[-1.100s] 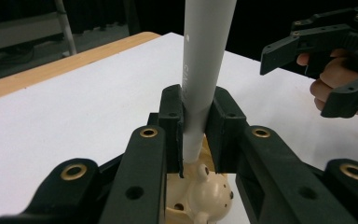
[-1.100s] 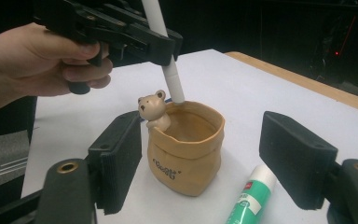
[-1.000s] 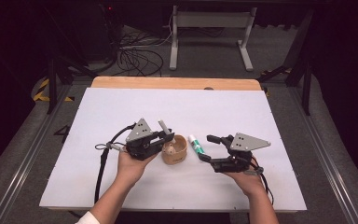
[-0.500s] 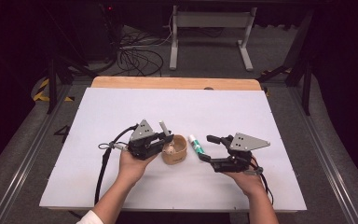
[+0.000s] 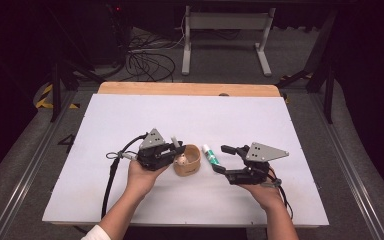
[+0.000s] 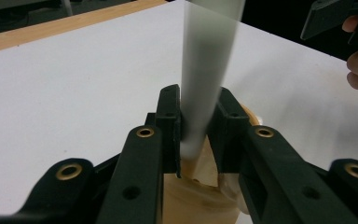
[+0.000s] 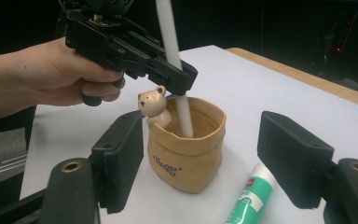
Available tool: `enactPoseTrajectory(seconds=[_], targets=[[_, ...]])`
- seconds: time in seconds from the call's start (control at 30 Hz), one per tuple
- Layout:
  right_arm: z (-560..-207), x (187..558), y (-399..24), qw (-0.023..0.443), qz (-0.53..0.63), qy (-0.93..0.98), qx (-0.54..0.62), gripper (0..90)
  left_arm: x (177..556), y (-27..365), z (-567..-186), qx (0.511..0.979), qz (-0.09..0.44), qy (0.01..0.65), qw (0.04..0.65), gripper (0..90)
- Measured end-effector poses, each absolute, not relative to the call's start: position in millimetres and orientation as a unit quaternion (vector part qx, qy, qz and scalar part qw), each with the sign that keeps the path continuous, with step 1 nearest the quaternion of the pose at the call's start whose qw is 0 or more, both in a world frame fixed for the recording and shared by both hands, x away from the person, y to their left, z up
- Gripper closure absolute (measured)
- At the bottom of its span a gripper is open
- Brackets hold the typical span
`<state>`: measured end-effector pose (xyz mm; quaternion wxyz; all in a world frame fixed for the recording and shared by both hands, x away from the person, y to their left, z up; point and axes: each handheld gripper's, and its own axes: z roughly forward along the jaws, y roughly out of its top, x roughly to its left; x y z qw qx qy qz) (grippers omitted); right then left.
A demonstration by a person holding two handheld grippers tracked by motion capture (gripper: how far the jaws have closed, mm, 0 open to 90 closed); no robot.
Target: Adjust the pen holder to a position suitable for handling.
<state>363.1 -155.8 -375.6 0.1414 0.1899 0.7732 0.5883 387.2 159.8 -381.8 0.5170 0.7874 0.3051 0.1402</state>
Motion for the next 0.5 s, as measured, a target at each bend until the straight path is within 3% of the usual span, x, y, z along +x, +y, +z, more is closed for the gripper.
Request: enactPoseTrajectory(seconds=[0.13, 0.4, 0.5], targets=[[-376.0, 363.3, -155.9, 0.142, 0.587, 0.773, 0.192, 32.3, 387.3, 160.8, -381.9, 0.788, 0.148, 0.307, 0.513, 72.2], [-376.8, 363.8, -156.2, 0.147, 0.586, 0.773, 0.196, 32.2, 381.7, 170.6, -376.3, 0.775, 0.176, 0.304, 0.526, 51.7], [-377.0, 363.9, -156.0, 0.151, 0.585, 0.772, 0.197, 32.1, 378.5, 175.5, -373.9, 0.770, 0.179, 0.297, 0.536, 48.1]])
